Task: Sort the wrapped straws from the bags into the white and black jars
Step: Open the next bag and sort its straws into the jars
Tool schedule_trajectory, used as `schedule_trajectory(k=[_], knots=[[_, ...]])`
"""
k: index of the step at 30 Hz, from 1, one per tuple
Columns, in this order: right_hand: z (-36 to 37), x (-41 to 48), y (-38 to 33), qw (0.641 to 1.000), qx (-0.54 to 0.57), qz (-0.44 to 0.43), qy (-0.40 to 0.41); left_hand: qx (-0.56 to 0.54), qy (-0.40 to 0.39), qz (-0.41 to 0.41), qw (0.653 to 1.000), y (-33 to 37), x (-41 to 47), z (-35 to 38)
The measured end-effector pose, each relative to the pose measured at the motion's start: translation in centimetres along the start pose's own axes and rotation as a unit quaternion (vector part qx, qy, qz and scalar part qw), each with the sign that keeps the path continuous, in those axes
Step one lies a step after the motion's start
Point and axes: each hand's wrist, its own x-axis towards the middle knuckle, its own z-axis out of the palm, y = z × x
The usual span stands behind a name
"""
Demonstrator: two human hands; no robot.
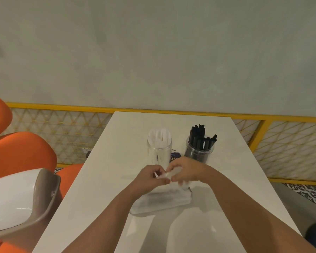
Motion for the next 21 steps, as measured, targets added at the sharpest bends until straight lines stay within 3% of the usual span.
schedule_trajectory(k=[3, 6, 8, 13, 15, 18, 21], knots=[[-1.0, -0.5, -0.7, 0.991, 0.072, -0.067, 0.096, 0.013, -0.022, -0.013, 1.0, -0.5, -0.2, -0.5], [-2.2, -0.8, -0.8, 0.915, 0.304, -0.177, 0.198, 0.011, -0.047, -0.026, 0.998, -1.0, -0.2, -0.7], [-2.6, -0.7, -0.7, 0.882, 0.382, -0.189, 0.2, 0.0, -0.051, -0.027, 0.998, -0.6, -0.2, -0.7], [-0.2, 0.2, 0.6, 0.968, 0.226, -0.08, 0.075, -0.125, -0.063, -0.002, 0.99, 1.8, 0.0, -1.2], [0.5, 0.5, 0.6, 0.964, 0.228, -0.108, 0.081, -0.134, -0.071, 0.025, 0.988, 2.5, -0.1, -1.5], [0.2, 0.4, -0.1, 0.935, 0.324, -0.125, 0.075, -0.161, -0.063, 0.047, 0.984, 3.0, -0.2, -1.6], [-0.3, 0.1, 0.0, 0.96, 0.259, -0.104, 0.018, -0.194, -0.048, 0.043, 0.979, 3.1, -0.2, -1.7]])
